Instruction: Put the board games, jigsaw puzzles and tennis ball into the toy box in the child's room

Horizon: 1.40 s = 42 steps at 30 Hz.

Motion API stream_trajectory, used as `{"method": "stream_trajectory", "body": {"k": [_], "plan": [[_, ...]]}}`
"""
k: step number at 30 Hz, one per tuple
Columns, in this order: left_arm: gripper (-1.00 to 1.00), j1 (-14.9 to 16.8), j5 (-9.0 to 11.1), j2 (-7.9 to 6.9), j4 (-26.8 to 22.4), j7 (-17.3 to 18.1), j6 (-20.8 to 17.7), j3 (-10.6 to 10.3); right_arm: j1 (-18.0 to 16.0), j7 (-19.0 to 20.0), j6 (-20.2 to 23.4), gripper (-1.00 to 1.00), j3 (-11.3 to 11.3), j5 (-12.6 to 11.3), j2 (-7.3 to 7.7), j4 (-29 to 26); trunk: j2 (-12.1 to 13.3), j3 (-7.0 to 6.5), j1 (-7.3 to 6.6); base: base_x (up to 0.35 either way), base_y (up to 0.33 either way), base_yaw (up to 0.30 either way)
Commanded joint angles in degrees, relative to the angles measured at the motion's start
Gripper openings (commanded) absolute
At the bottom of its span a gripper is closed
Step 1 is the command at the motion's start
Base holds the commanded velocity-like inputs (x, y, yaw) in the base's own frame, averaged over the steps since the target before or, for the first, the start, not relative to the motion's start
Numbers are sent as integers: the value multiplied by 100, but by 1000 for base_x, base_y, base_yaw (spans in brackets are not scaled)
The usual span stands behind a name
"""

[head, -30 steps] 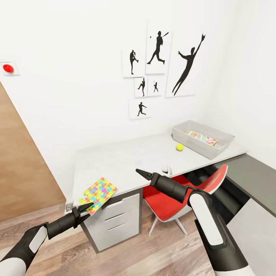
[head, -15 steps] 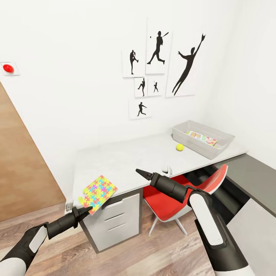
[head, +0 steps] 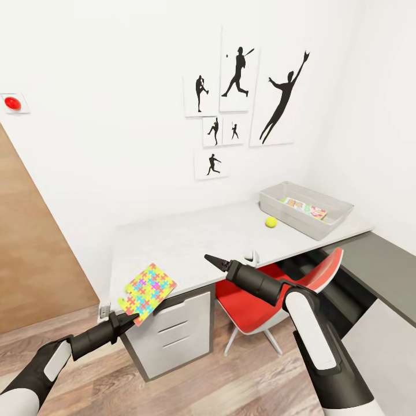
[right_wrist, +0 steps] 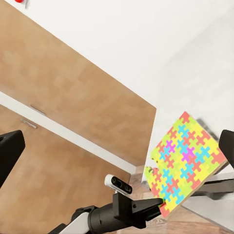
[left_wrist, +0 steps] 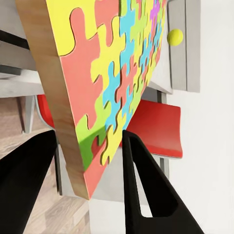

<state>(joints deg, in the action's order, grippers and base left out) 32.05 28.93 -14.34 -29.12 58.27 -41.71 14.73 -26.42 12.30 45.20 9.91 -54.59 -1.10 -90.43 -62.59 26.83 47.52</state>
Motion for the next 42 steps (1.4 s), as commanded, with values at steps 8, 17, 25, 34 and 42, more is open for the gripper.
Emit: {"method": "stream_trajectory", "body": {"k": [8,17,25,34,42], "plan": [[-100,3,-1,-3,3,9,-29,10,-4,20,24,100,-7,19,-4,-1,-4,6,0,0,0,0],[-100,3,-1,-7,3,9,-30,12,-4,21,24,100,-7,19,-4,-1,157,-66,-88,0,0,0],[-100,3,-1,-7,3,9,-30,12,-4,24,24,100,-7,19,-4,-1,478,-210,-263,0,0,0],[-100,3,-1,-7,3,9,-30,9,-4,19,24,100,-7,19,-6,-1,839,-371,-461,0,0,0],[-100,3,-1,-7,3,9,-30,5,-4,18,24,100,-7,19,-9,0,1159,-515,-637,0,0,0]]}}
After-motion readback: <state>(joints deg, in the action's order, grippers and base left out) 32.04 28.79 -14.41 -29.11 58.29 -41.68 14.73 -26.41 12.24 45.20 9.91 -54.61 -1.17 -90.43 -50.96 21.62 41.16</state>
